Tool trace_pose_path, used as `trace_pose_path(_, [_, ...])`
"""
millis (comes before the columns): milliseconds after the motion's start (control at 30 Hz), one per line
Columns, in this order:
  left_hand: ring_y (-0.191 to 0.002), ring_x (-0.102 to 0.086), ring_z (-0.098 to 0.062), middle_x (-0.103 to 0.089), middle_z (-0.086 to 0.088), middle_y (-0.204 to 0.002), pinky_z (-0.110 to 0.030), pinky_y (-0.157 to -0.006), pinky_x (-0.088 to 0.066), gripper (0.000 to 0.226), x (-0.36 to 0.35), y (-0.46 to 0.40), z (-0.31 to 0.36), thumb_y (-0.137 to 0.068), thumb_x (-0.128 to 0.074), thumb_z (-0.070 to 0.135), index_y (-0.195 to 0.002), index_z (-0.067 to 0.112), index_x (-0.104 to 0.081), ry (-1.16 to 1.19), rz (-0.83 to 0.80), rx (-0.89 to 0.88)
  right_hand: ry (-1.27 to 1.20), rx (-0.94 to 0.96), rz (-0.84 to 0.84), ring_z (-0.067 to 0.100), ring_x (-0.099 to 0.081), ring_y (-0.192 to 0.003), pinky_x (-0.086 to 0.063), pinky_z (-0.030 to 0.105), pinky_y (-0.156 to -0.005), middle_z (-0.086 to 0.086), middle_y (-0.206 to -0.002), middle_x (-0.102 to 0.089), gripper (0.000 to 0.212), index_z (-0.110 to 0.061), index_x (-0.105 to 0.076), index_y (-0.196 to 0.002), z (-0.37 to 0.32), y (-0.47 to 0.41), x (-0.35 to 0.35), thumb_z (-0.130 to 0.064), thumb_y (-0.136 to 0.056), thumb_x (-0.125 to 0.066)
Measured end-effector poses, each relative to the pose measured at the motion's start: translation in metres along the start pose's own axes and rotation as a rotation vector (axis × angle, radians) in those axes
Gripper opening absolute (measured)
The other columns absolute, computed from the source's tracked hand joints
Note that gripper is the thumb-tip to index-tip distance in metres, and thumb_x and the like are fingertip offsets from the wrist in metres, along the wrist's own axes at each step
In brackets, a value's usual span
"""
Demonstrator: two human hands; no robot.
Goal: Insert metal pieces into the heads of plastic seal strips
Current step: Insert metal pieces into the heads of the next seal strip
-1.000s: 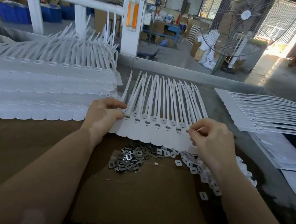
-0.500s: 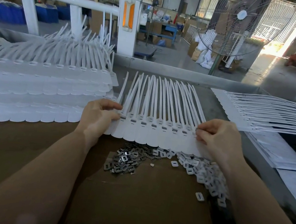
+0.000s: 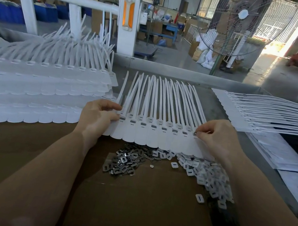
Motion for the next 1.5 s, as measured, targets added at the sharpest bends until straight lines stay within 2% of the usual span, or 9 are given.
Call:
trace_pose_path(300, [-0.089,-0.059,-0.021,-0.063,0.002,-0.095,-0.029,-0.077,-0.048,0.027,0.000,-0.001,0.000,-0.077,-0.066,0.001,-0.077,0.028,-0.069,0.008,-0.003,0.000,0.042,0.004,-0.016,0.013,-0.060,-0.078,-0.048,0.027,-0.074,0.002,-0.083,-0.070,0.015,-0.012,-0.076,-0.080,-0.001,-0.002,-0.002,-0.006,-0.084,-0.062])
trace_pose_path(400, [-0.092,-0.060,-0.025,-0.063,0.001,-0.094,-0.034,-0.084,-0.050,0.027,0.000,0.000,0.000,-0.077,-0.066,0.001,-0.076,0.028,-0.069,0.013,-0.007,0.008,0.046,0.002,0.030,0.017,-0.062,-0.087,-0.051,0.034,-0.083,0.004,-0.094,-0.072,0.017,-0.011,-0.075,-0.089,-0.003,0.000,0.002,-0.007,-0.087,-0.059])
trace_pose_path(533, [-0.092,-0.060,-0.025,-0.061,0.003,-0.093,-0.031,-0.079,-0.048,0.028,0.001,-0.001,0.000,-0.077,-0.066,0.000,-0.076,0.029,-0.069,0.015,-0.006,0.000,0.001,0.031,0.111,0.017,-0.062,-0.088,-0.050,0.034,-0.087,0.004,-0.098,-0.071,0.017,-0.012,-0.074,-0.095,-0.012,0.006,0.007,-0.009,-0.089,-0.059])
trace_pose_path(700, [-0.090,-0.059,-0.022,-0.060,0.005,-0.093,-0.027,-0.074,-0.045,0.029,0.001,-0.001,0.000,-0.078,-0.066,0.001,-0.075,0.029,-0.068,0.006,-0.001,-0.003,-0.088,0.132,0.110,0.004,-0.056,-0.078,-0.044,0.018,-0.080,-0.006,-0.096,-0.065,0.016,-0.017,-0.071,-0.099,-0.037,0.026,-0.008,-0.012,-0.089,-0.059])
trace_pose_path(800, [-0.091,-0.059,-0.021,-0.061,0.005,-0.093,-0.026,-0.074,-0.046,0.029,0.000,-0.001,0.000,-0.078,-0.066,0.001,-0.075,0.030,-0.068,0.000,0.001,-0.003,-0.079,0.139,0.124,0.009,-0.058,-0.078,-0.050,0.023,-0.078,-0.002,-0.100,-0.065,0.019,-0.016,-0.070,-0.099,-0.038,0.037,-0.018,-0.009,-0.091,-0.055])
trace_pose_path(933, [-0.092,-0.061,-0.026,-0.063,0.000,-0.094,-0.033,-0.084,-0.050,0.028,0.001,-0.002,-0.001,-0.077,-0.067,0.001,-0.075,0.029,-0.069,0.007,-0.001,0.012,0.033,0.023,0.206,0.016,-0.057,-0.075,-0.050,0.029,-0.070,0.003,-0.101,-0.065,0.028,-0.018,-0.071,-0.092,-0.022,0.035,-0.007,0.001,-0.089,-0.050])
trace_pose_path(1100, [-0.092,-0.060,-0.025,-0.063,0.002,-0.094,-0.032,-0.082,-0.050,0.028,0.001,-0.002,0.000,-0.078,-0.066,0.001,-0.075,0.029,-0.069,0.012,0.005,0.018,0.144,-0.039,0.205,0.023,-0.054,-0.098,-0.045,0.045,-0.090,0.005,-0.106,-0.061,0.032,-0.021,-0.070,-0.084,-0.013,0.031,0.001,0.003,-0.086,-0.049])
trace_pose_path(1333, [-0.084,-0.061,-0.021,-0.062,-0.001,-0.090,-0.024,-0.066,-0.046,0.026,0.000,0.001,0.002,-0.080,-0.065,0.001,-0.076,0.027,-0.068,0.024,-0.001,0.021,0.275,-0.076,0.096,0.022,-0.045,-0.113,-0.036,0.042,-0.095,0.004,-0.121,-0.053,0.029,-0.030,-0.065,-0.104,-0.010,0.029,-0.009,-0.007,-0.089,-0.055])
trace_pose_path(1500, [-0.084,-0.061,-0.021,-0.063,-0.002,-0.092,-0.026,-0.071,-0.050,0.025,0.000,0.002,0.003,-0.080,-0.066,0.001,-0.078,0.026,-0.069,0.022,0.002,0.022,0.204,-0.019,0.112,0.022,-0.044,-0.114,-0.038,0.041,-0.099,0.004,-0.121,-0.054,0.033,-0.027,-0.065,-0.109,-0.016,0.030,-0.006,-0.004,-0.089,-0.053])
Point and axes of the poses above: each hand's wrist, its own y-axis away from the middle knuckle, its own x-axis out of the back of the hand, z = x × y, the point moved 4 cm from there along -y, towards the middle knuckle
